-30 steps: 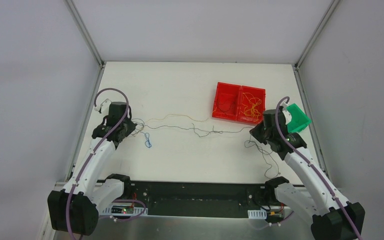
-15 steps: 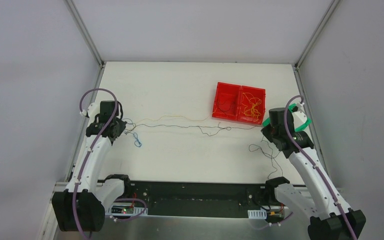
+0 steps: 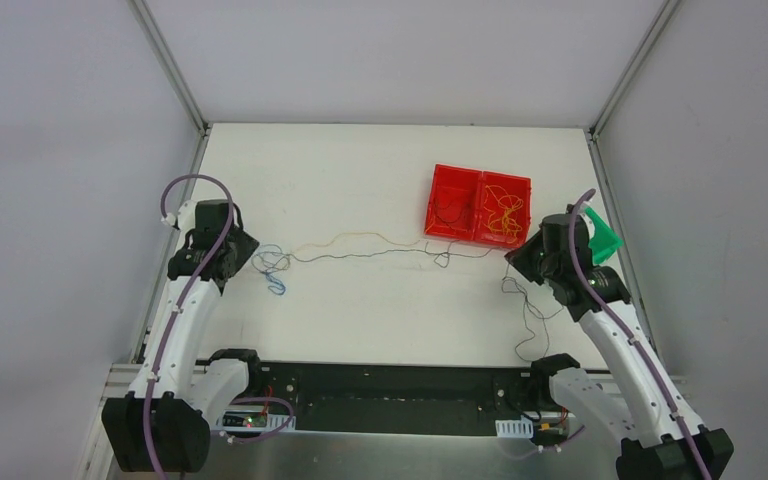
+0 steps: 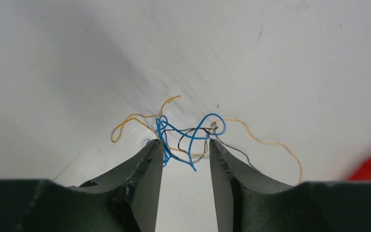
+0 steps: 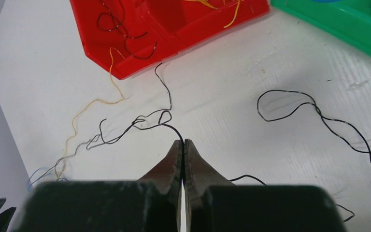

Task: Untangle the cables
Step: Untie the cable.

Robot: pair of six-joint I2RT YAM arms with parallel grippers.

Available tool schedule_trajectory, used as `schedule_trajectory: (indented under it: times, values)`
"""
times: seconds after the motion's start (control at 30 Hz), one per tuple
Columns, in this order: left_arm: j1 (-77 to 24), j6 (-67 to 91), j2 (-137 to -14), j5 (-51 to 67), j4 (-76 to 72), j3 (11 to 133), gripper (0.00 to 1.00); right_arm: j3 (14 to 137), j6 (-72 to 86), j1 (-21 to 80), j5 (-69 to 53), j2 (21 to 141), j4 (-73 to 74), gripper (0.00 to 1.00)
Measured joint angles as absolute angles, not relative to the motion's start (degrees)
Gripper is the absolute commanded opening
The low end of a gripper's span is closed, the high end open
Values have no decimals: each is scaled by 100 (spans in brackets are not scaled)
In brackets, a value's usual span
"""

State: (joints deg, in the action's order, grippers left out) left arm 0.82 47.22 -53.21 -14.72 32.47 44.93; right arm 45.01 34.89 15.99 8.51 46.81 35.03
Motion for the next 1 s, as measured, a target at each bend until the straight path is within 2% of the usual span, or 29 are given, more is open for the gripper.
schedule_trajectory:
  times: [0.07, 0.13, 0.37, 0.47, 0.53, 0.67, 1.0]
  values:
    - [75, 4613, -5343, -1267, 3223, 4504, 70, 4501, 3439, 1599, 613, 4727, 3411, 0]
    - [56, 4510, -5395, -1094, 3225, 4552, 77, 4501, 3389, 1605, 445, 4777, 3358, 0]
    - [-707, 3968, -5769, -543, 3092, 4906, 82, 4560, 3164, 1612, 14, 4875, 3371, 0]
    - [-1459, 3640, -6114, -467, 2928, 5164, 89, 4764, 3015, 1612, -187, 5000, 3454, 0]
    - [-1990, 3371, -6311, -423, 2687, 5282, 98, 4947, 2915, 1616, -311, 5061, 3509, 0]
    - [-2526, 2902, -6541, -32, 2099, 5275, 99, 5463, 2744, 1616, -539, 5103, 3741, 0]
    - [-2858, 1542, -7177, 1772, -191, 4740, 97, 6757, 2591, 1623, -1094, 5376, 4036, 0]
